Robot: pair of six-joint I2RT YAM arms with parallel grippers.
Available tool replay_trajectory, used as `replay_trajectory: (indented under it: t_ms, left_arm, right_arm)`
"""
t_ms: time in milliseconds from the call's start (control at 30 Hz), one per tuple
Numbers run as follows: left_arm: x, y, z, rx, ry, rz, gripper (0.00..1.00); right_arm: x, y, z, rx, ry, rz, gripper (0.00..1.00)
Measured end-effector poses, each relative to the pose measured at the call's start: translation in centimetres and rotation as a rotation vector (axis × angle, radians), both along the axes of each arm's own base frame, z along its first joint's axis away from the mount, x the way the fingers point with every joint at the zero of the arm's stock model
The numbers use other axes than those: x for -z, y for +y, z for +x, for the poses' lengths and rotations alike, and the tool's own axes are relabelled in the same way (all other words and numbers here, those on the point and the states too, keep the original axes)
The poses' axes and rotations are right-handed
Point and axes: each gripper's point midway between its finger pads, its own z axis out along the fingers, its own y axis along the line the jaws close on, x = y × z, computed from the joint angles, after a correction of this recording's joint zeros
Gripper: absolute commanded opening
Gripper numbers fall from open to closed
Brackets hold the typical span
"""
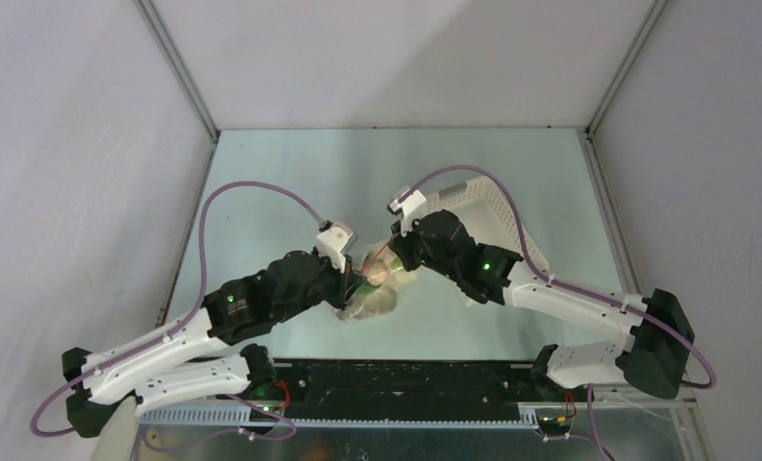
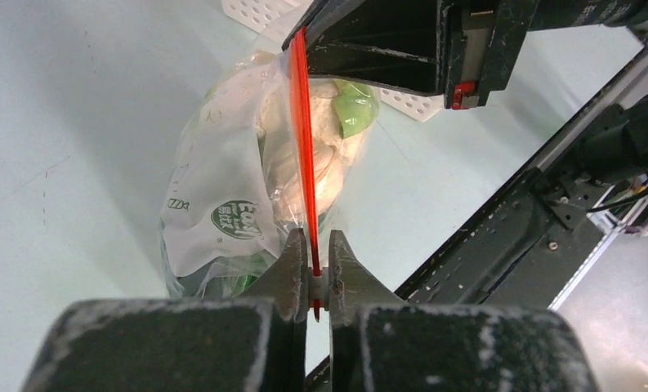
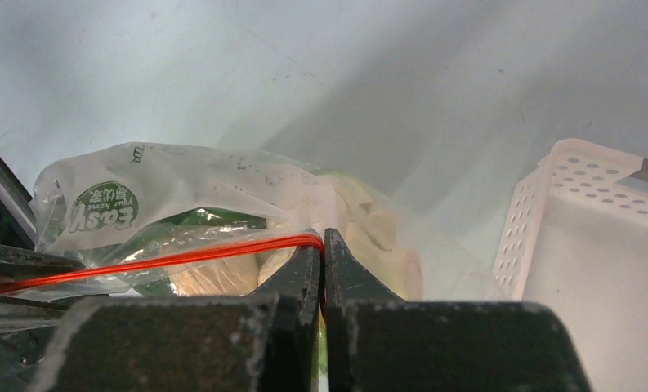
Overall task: Place the food in the zip-top bag and seal the zipper
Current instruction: Zip the zipper food storage bag at the center of the board, then place the zipper food storage bag at the center of the board.
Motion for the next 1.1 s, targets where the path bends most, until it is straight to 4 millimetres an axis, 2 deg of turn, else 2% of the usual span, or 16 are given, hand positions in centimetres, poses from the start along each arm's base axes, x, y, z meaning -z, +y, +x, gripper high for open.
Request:
replay_trajectory:
  t_ms: [233,333,367,400,433,467,500,533,633,733,900,1033,1100]
  left_arm:
    - [-1.0,1.1,-0.3,-0.050,0.014,-0.060,0.00]
    - [-1.6,1.5,-0.1,-0.071,0.001,-0.082,0.03]
    - [-1.8,1.7,0.0,-0.085,-0.006,-0.086,0.07]
    - [-2.0,1.9,0.2,-0.102,-0.015,-0.091,0.30]
    - [-2.2,2.2,0.4,-0.121,-0.026,-0.096,0.45]
    - [-2.5,2.4,0.7,-0.143,-0.039,-0.104,0.66]
    - [-2.6,2.9,0.8,-0.161,-0.048,-0.102,0.76]
    - [-2.8,3.3,0.9,-0.174,-0.060,-0.101,0.94]
    - [-3.9,4.3,1.6,-0.239,-0.102,-0.133,0.99]
    - [-5.1,5.4,2.6,-0.318,-0.145,-0.158,1.00]
    - [-6.2,7.6,3.8,-0.447,-0.203,-0.170,1.00]
    - [-7.8,10.1,4.3,-0.561,-0.242,-0.193,1.00]
    - [-8.8,11.7,4.5,-0.626,-0.260,-0.216,1.00]
  right_arm:
    - [-0.8,0.3,-0.3,-0.024,-0.022,0.038,0.00]
    - [-1.2,0.4,-0.6,-0.049,-0.030,0.043,0.00]
    - [-1.3,0.3,-0.7,-0.058,-0.036,0.042,0.00]
    - [-1.5,0.3,-0.8,-0.065,-0.043,0.043,0.00]
    - [-1.8,0.3,-0.8,-0.072,-0.053,0.047,0.00]
    - [-2.1,0.2,-0.7,-0.072,-0.068,0.045,0.00]
    - [-2.2,-0.6,0.0,-0.034,-0.092,0.029,0.00]
    - [-2.2,-1.4,0.8,0.003,-0.103,0.015,0.00]
    - [-1.9,-3.6,2.8,0.091,-0.121,-0.029,0.00]
    - [-1.9,-3.7,3.1,0.099,-0.130,-0.055,0.00]
    - [-2.7,-2.0,4.7,0.074,-0.174,-0.091,0.00]
    - [-4.2,0.0,7.9,0.073,-0.222,-0.124,0.00]
    - [-5.3,1.0,10.2,0.082,-0.254,-0.133,0.00]
